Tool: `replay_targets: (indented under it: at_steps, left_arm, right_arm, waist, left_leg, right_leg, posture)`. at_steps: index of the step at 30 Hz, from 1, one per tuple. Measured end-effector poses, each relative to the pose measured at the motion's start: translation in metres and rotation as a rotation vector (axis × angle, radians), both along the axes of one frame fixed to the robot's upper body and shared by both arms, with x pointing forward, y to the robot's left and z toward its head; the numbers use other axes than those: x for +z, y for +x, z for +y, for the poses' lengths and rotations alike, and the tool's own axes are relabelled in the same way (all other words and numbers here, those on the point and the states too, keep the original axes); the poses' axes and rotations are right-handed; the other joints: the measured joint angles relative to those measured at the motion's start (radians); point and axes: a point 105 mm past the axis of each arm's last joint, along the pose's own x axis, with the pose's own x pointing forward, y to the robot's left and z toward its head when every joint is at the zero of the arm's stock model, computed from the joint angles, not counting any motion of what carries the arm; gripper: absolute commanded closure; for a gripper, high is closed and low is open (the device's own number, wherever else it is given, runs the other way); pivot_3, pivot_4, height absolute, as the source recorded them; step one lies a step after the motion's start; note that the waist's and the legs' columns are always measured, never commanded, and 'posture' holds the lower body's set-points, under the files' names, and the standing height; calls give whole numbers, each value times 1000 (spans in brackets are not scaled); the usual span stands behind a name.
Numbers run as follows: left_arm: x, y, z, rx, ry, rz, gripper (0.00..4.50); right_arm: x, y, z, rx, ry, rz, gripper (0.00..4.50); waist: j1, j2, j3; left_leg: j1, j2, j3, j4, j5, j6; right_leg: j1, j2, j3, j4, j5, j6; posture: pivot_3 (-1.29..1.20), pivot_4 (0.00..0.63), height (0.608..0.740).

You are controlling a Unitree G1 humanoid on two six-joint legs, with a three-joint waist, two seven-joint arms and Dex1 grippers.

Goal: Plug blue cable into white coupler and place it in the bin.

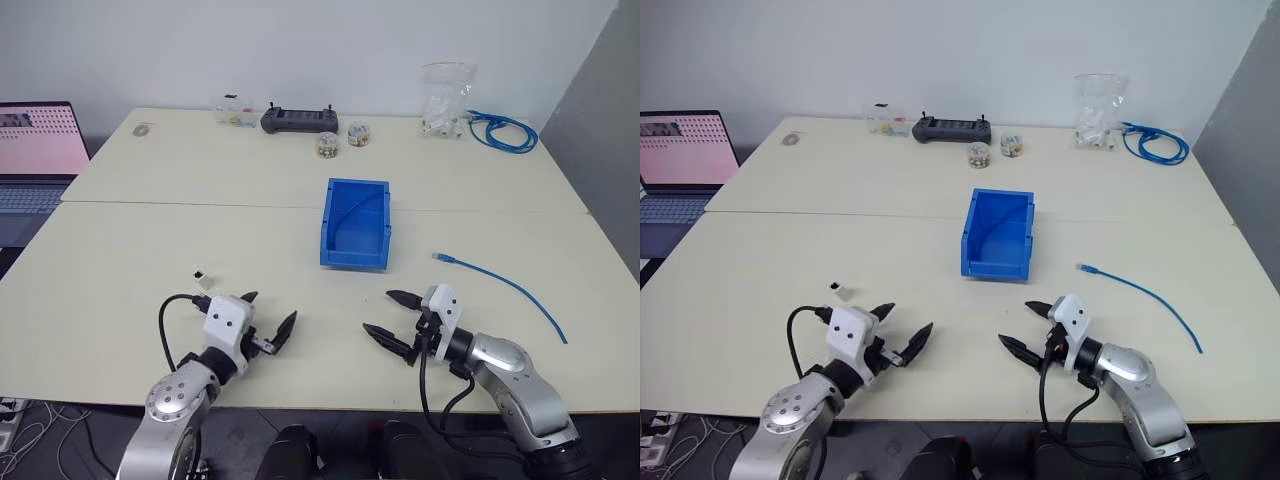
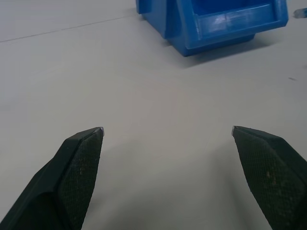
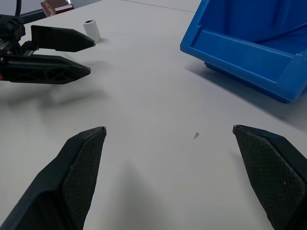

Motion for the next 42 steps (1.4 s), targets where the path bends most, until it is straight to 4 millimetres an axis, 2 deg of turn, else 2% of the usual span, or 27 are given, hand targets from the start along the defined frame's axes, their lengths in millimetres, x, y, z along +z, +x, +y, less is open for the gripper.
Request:
replay_targets:
  at_steps: [5, 16, 25, 29, 33, 36, 39, 42]
  left_arm:
    - [-2, -3, -2, -16, -18, 10, 0]
    - [-9, -11, -9, -46, -29, 56, 0]
    - [3, -25, -24, -262, -116, 83, 0]
    - [19, -13, -37, -361, -84, 41, 0]
    - [35, -2, -54, -466, -50, 7, 0]
    - [39, 5, -63, -503, -33, 6, 0]
    - [43, 9, -70, -538, -10, 0, 0]
    - [41, 10, -74, -552, -5, 14, 0]
  right_arm:
    - [7, 5, -1, 4, -5, -24, 15]
    - [3, 3, -3, 12, -21, -8, 15]
    - [4, 2, -4, 13, -27, -13, 15]
    - [10, -5, -23, -24, -45, -26, 15]
    - [23, -3, -63, -102, -123, -60, 15]
    - [27, 8, -94, -184, -178, -62, 15]
    - [29, 30, -123, -264, -245, -43, 15]
    - [31, 50, -136, -288, -295, -39, 15]
  waist:
    - [0, 0, 0]
    - [0, 0, 0]
    - [0, 0, 0]
    - [7, 1, 1]
    - [8, 1, 0]
    - [-1, 1, 0]
    - [-7, 2, 0]
    - [-10, 2, 1]
  left_leg:
    - [0, 0, 0, 0, 0, 0]
    - [0, 0, 0, 0, 0, 0]
    - [0, 0, 0, 0, 0, 0]
    - [-1, -1, -1, 1, 0, 0]
    - [-1, -1, 0, 0, 0, 0]
    - [0, 0, 2, 0, 0, 0]
    - [2, 0, 4, 0, 0, 0]
    - [2, 1, 4, 0, 0, 0]
  right_leg:
    - [0, 0, 0, 0, 0, 0]
    - [0, 0, 0, 0, 0, 0]
    - [0, 0, 0, 0, 0, -1]
    - [0, 0, -1, 0, 0, 0]
    - [1, 0, 0, 0, 0, 0]
    - [1, 1, 0, 1, 0, 0]
    - [1, 1, 1, 2, 0, -1]
    - [0, 2, 1, 2, 0, -1]
  posture:
    - [0, 150, 740]
    - [0, 150, 740]
    - [0, 150, 740]
    - [0, 150, 740]
    - [0, 150, 740]
    - [0, 150, 740]
    - [0, 150, 740]
    - [0, 150, 740]
